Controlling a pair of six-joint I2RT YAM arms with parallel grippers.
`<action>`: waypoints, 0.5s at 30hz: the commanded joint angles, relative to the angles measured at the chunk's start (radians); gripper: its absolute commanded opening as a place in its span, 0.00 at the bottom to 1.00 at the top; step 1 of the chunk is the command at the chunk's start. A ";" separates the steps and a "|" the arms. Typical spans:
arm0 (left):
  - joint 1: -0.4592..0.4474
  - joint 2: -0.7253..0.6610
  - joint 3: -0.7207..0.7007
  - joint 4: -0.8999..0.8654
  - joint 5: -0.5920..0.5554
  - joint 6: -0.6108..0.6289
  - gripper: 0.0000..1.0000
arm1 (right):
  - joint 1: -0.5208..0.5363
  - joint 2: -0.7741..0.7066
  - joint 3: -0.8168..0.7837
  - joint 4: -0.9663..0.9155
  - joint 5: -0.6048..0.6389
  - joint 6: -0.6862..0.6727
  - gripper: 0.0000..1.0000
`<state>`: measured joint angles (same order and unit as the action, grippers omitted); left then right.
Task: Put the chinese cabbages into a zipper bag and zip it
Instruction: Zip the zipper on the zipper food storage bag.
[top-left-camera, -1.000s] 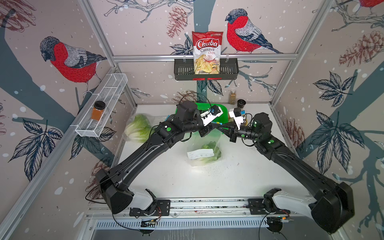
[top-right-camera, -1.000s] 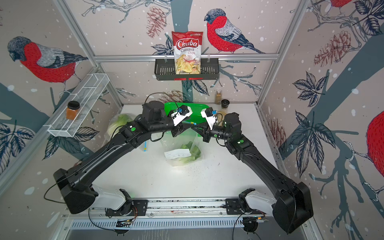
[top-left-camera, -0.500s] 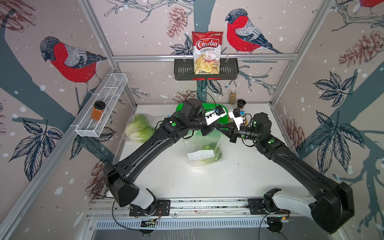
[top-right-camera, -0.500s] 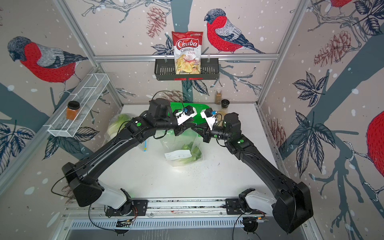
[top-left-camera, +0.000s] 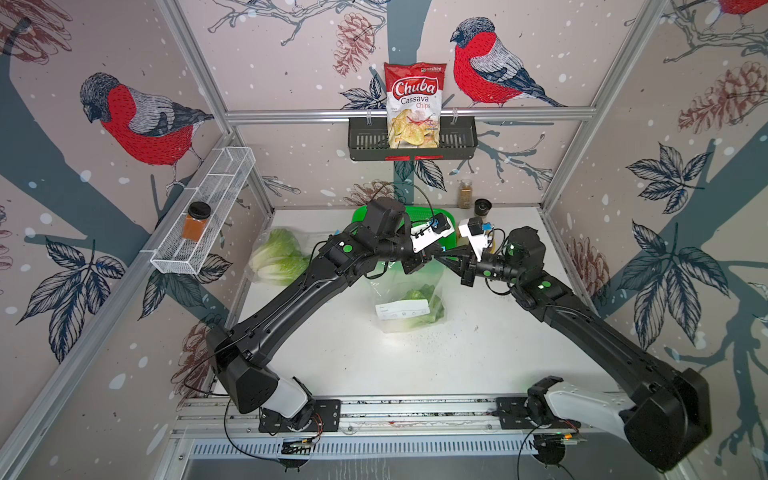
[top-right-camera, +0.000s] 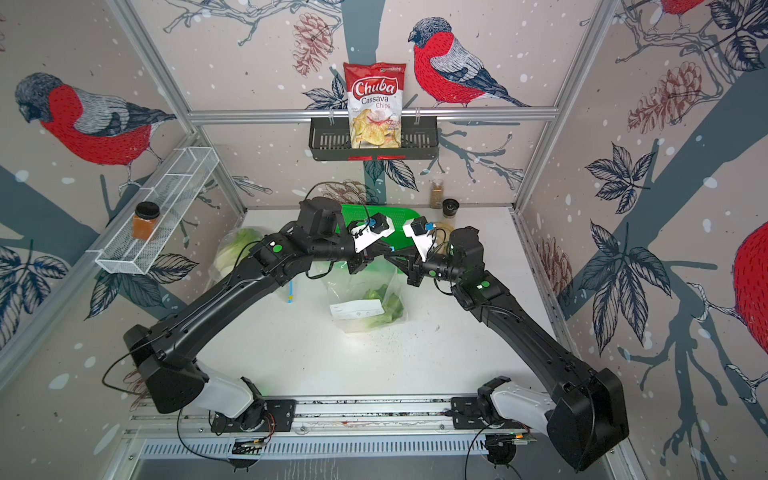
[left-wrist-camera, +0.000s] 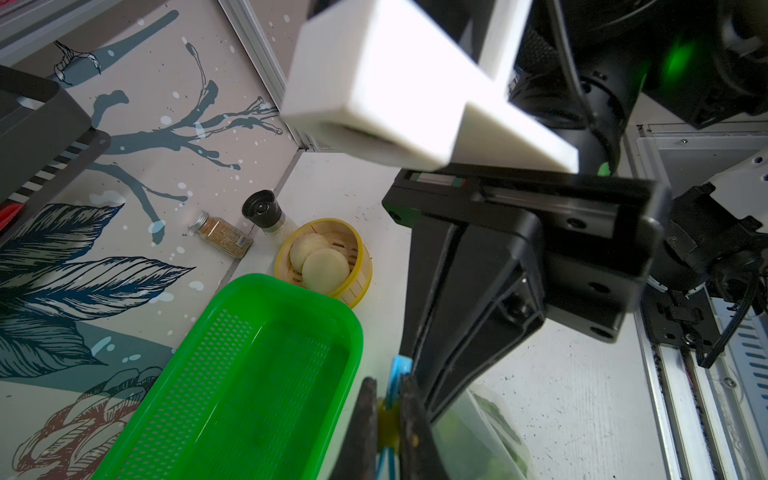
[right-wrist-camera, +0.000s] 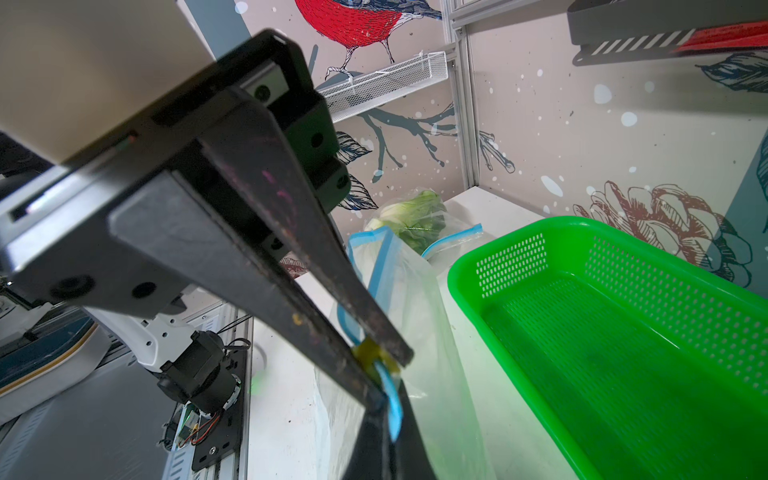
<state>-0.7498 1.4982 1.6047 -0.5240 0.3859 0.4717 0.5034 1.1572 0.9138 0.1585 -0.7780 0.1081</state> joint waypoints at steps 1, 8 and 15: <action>0.002 -0.001 0.010 -0.044 -0.033 0.017 0.06 | 0.001 -0.006 0.006 0.056 0.020 0.009 0.00; 0.003 -0.006 0.013 -0.061 -0.060 0.037 0.06 | -0.002 -0.023 -0.018 0.106 0.028 0.025 0.00; 0.003 -0.005 0.026 -0.086 -0.103 0.044 0.05 | -0.004 -0.034 -0.040 0.161 0.036 0.050 0.00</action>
<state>-0.7509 1.4963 1.6203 -0.5453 0.3656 0.5022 0.5034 1.1339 0.8753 0.2317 -0.7586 0.1352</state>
